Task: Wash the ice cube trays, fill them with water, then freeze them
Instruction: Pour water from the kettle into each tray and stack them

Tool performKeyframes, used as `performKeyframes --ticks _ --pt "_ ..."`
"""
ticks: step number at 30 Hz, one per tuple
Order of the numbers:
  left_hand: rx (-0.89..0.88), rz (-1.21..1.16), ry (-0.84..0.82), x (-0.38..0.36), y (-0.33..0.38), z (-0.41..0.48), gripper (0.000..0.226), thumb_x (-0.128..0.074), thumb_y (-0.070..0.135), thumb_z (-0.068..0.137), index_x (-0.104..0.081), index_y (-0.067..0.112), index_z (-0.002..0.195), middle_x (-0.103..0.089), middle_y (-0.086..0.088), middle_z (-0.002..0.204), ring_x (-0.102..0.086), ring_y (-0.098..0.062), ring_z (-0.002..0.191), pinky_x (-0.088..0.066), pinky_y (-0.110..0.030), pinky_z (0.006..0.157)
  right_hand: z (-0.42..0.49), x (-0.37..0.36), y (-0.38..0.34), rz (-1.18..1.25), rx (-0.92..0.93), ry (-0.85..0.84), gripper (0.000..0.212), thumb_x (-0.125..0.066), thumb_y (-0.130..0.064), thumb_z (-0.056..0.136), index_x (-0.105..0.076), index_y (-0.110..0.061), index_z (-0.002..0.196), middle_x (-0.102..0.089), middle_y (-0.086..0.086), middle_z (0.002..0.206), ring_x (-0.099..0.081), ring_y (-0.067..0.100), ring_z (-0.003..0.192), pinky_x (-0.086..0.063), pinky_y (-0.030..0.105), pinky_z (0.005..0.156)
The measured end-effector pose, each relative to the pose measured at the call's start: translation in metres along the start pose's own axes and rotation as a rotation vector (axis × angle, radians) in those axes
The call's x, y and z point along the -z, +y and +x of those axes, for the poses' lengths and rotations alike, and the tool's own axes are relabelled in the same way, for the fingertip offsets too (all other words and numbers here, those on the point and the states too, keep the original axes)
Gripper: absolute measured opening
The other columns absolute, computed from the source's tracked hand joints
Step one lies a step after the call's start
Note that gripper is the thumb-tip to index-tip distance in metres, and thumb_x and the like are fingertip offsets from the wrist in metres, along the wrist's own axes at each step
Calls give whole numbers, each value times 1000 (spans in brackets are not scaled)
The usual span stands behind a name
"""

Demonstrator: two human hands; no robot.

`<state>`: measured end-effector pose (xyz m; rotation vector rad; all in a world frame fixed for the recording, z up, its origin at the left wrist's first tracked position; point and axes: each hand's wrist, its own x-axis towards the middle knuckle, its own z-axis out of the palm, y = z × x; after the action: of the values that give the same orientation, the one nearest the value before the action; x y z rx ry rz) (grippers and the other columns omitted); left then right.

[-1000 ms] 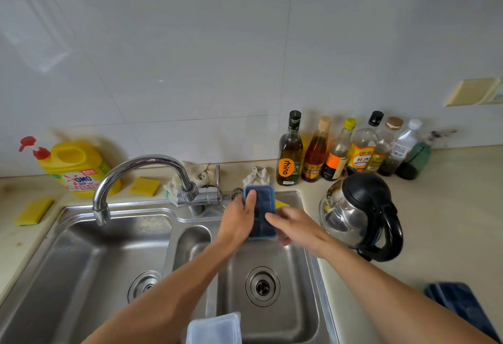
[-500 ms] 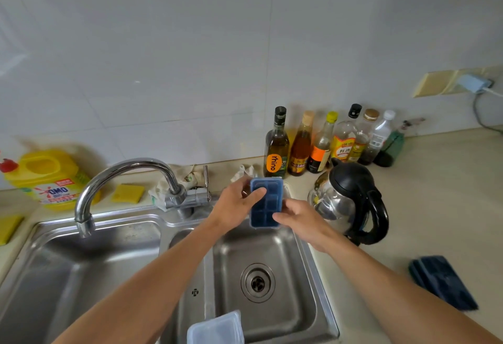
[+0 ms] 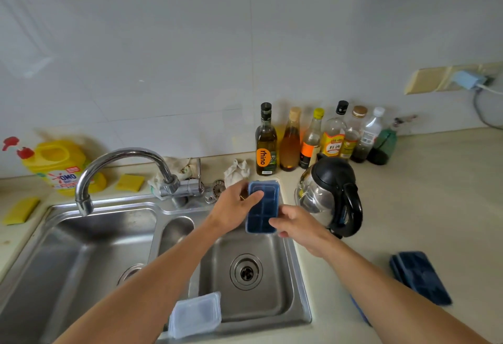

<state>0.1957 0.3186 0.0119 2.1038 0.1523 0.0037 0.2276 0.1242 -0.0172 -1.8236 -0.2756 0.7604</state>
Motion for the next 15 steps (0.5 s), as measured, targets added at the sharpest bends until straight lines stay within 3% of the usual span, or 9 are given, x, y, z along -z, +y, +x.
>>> performKeyframes --ticks 4,9,12,15 --pt "56 -118 20 -44 32 -15 29 -58 34 101 -61 14 122 -70 0 106 -68 -13 96 -59 -30 71 -34 38 17 -3 22 -4 17 -61 -22 100 -68 -24 116 -74 0 111 -69 18 104 -58 34 87" --pt "241 -367 55 -119 72 -25 25 -57 39 101 -66 17 110 -74 -12 105 -75 -24 90 -64 -43 72 -86 98 40 51 18 42 20 -58 -23 102 -67 -22 119 -74 5 109 -69 16 91 -56 25 72" --pt "358 -480 1 -168 92 -29 35 -54 50 100 -65 19 112 -76 -7 101 -77 -20 81 -62 -35 62 -118 137 61 58 -18 92 17 -58 -25 103 -68 -25 116 -75 6 106 -68 13 82 -55 22 66" --pt "411 -509 -44 -215 110 -32 29 -50 47 103 -64 22 108 -78 -5 91 -77 -22 77 -61 -34 60 -147 173 88 74 -74 152 15 -61 -24 101 -71 -23 112 -76 4 101 -68 10 76 -53 25 65"
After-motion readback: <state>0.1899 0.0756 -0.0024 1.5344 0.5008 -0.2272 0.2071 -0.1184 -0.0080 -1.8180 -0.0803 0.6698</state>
